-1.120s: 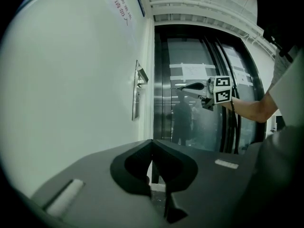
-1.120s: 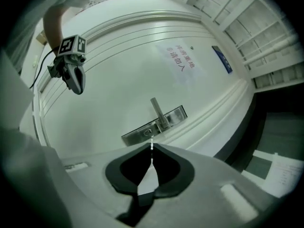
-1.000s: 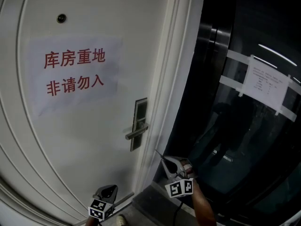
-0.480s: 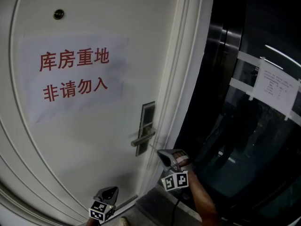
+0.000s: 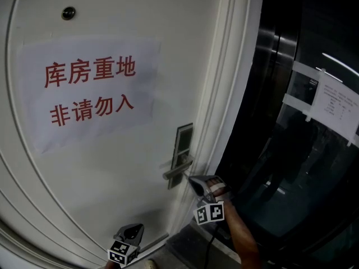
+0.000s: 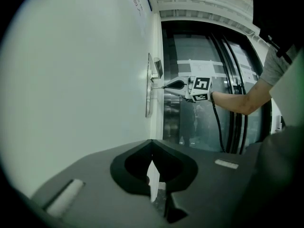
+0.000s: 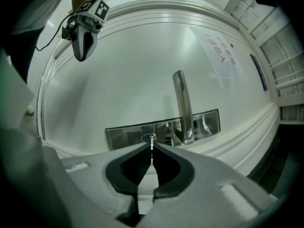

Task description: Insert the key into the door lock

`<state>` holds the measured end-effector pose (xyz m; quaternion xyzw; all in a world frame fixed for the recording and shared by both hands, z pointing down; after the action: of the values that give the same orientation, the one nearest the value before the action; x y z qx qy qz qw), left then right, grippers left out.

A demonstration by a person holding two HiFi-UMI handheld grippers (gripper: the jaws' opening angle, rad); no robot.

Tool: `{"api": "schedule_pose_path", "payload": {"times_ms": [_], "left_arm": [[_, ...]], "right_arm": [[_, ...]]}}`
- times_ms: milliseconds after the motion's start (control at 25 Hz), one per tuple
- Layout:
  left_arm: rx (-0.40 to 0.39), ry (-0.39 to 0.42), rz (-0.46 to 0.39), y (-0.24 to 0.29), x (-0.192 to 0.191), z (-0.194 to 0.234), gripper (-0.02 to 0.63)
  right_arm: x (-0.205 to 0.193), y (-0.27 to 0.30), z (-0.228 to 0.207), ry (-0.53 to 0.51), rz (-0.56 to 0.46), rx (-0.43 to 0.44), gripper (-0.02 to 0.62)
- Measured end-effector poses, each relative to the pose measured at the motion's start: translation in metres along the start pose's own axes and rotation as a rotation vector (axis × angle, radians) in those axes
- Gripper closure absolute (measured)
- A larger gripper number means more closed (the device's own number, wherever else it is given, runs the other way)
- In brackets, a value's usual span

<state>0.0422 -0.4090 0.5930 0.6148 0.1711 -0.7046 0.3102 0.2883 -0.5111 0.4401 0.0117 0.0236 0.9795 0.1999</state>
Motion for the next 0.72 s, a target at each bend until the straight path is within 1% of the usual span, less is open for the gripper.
{"api": "schedule_pose_path", "payload": {"times_ms": [200, 720], "left_arm": [[0.006, -0.004, -0.001, -0.003, 0.0, 0.006, 0.604], [0.005, -0.014, -0.004, -0.006, 0.0, 0.013, 0.604]], "right_arm": [[0.002, 0.009, 0.002, -0.027, 0.013, 0.007, 0.584], [0.004, 0.015, 0.0, -0.054, 0.041, 0.01, 0.584]]}}
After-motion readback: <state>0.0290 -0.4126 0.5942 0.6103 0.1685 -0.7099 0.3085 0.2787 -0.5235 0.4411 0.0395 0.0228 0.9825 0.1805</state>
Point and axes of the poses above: the fingertips, and each gripper's own axes: y forward along the fingers, z to its left, x out of its top, the point moved 8 cm from there along -y, backward along the fingers, and after that the axes turned 8 degrees about -y, right-handed, at the moved point
